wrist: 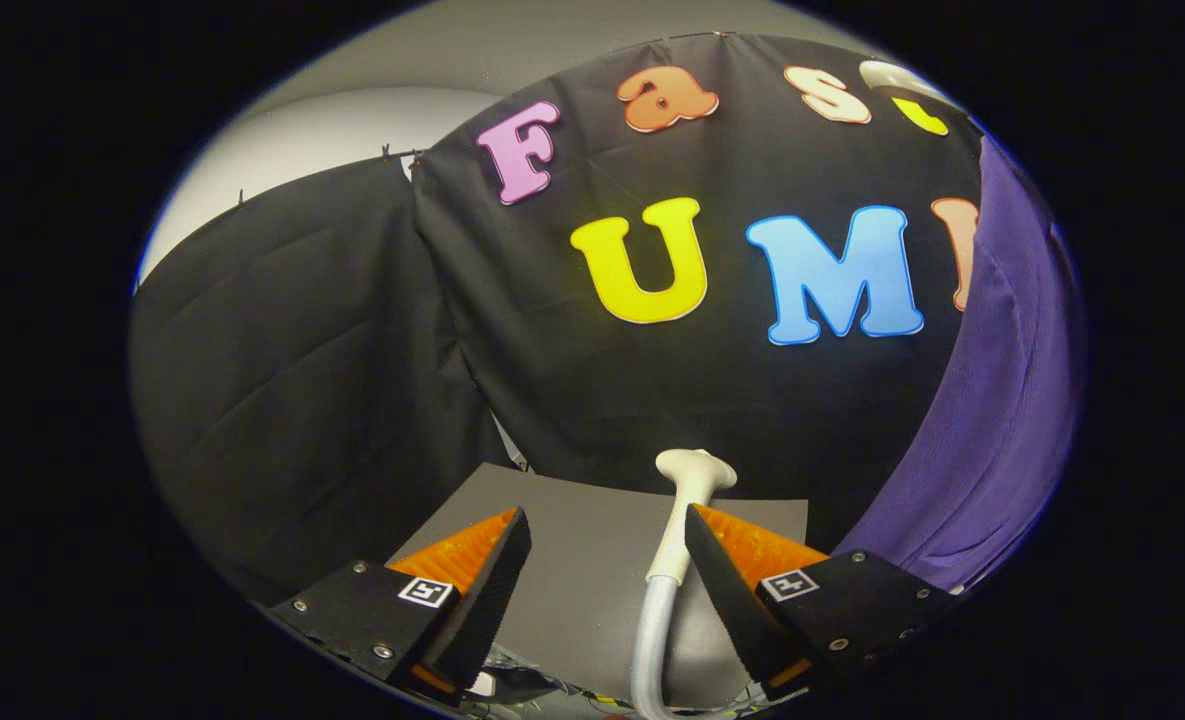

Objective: Iron the clothes twice with a garment steamer, once on the left side and once on the right side.

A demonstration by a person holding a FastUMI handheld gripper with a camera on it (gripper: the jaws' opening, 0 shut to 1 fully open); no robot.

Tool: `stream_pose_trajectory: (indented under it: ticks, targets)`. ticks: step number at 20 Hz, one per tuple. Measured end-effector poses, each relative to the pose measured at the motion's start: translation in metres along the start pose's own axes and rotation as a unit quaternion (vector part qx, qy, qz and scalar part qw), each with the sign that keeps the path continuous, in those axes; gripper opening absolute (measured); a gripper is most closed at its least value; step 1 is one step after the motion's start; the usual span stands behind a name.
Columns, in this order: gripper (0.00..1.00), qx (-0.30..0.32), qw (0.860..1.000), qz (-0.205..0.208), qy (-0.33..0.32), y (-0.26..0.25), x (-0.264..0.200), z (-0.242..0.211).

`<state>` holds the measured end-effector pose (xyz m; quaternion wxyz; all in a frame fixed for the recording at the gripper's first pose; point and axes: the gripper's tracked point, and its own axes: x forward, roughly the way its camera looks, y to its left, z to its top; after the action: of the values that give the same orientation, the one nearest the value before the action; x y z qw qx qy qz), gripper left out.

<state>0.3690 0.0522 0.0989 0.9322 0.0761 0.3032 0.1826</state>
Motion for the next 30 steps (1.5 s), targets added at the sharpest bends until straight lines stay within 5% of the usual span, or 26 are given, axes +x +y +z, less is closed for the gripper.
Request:
stream_pose_trajectory:
  ticks: [16,25,30]
  targets:
    - [0.80,0.081,0.979,0.013,0.186,-0.068,0.132,-0.062]
    - [0.56,0.159,0.957,0.061,0.233,-0.069,0.157,-0.086]
    - [0.43,0.161,0.958,0.080,0.225,-0.068,0.156,-0.092]
